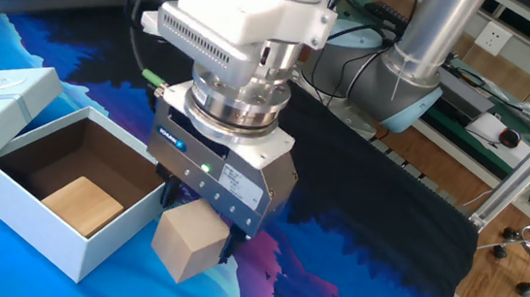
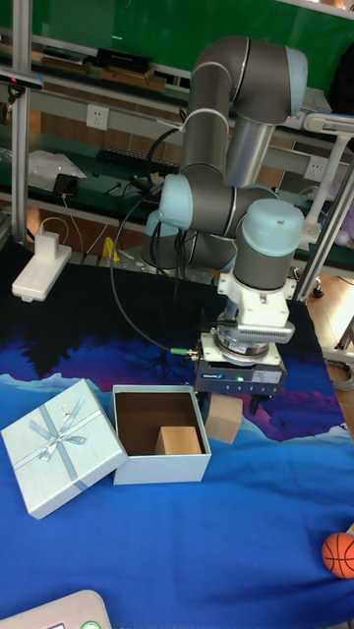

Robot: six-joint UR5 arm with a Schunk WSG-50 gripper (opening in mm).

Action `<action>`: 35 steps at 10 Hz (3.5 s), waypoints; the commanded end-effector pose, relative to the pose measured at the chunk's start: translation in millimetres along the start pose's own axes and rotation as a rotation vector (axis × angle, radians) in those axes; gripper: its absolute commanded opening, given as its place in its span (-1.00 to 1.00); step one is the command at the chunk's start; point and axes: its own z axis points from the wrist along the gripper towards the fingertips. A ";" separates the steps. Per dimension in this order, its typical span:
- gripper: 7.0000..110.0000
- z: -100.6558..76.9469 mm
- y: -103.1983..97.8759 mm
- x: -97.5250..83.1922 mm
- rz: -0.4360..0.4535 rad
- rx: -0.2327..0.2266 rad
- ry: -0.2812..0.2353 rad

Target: Take everything out of the gift box

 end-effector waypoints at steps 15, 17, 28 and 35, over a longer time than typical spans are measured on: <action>0.15 -25.3 -119.3 -111.0 -0.280 0.070 -0.019; 0.15 -26.0 -111.1 -102.6 -0.264 0.051 -0.004; 0.15 -14.3 -88.9 -64.5 -0.216 0.003 0.013; 0.15 -10.3 -85.8 -67.1 -0.211 -0.023 0.008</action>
